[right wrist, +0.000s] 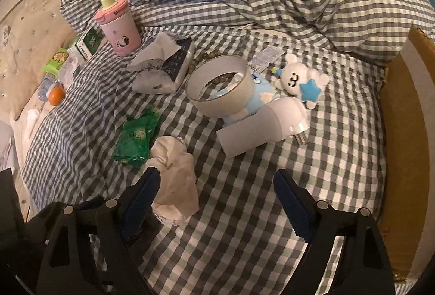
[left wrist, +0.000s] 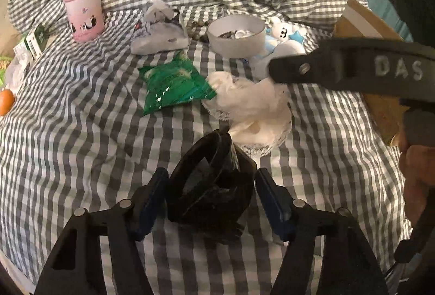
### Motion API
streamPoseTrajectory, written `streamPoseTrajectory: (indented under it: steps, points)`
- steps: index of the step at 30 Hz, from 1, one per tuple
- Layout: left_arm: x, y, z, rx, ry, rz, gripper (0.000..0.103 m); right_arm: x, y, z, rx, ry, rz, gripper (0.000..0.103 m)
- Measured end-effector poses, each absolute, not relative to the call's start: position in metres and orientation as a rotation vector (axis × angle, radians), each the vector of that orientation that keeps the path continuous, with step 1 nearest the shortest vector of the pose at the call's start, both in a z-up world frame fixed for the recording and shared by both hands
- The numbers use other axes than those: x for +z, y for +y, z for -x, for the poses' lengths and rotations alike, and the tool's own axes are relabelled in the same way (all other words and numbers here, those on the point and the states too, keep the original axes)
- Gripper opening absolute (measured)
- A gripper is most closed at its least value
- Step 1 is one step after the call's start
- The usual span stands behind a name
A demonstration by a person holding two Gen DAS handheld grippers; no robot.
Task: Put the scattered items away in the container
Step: 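Grasp the white lace cloth with the right gripper, then carry the lace cloth to the cardboard box with the right gripper while the left gripper holds the black cup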
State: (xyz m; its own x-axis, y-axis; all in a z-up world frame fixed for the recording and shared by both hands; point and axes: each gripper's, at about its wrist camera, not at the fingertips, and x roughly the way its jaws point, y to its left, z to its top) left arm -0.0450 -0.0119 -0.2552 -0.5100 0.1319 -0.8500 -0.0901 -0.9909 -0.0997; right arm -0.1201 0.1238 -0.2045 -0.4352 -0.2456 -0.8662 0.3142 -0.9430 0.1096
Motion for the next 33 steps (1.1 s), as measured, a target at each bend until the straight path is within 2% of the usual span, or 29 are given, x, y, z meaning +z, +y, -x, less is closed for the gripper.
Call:
streamPoseTrajectory:
  steps: [8,10,17,19,24,33]
  points:
    - [-0.235,-0.046,0.045,2.759,-0.092,1.429,0.066,-0.219,0.102,0.121,-2.331,0.112,-1.452,0.085]
    - [-0.231,-0.057,0.049,2.788,-0.093,1.427,0.066,-0.223,0.097,0.121,-2.311,0.117,-1.46,0.075]
    - [-0.219,-0.077,0.048,2.855,-0.095,1.4,0.066,-0.236,0.082,0.119,-2.248,0.169,-1.502,0.054]
    - [-0.216,-0.077,0.049,2.864,-0.094,1.391,0.066,-0.238,0.08,0.118,-2.241,0.174,-1.51,0.03]
    - [-0.204,-0.076,0.048,2.882,-0.083,1.36,0.066,-0.229,0.084,0.113,-2.241,0.174,-1.483,0.011]
    - [-0.162,-0.063,0.038,2.934,-0.051,1.236,0.066,-0.179,0.111,0.095,-2.329,0.115,-1.362,0.01]
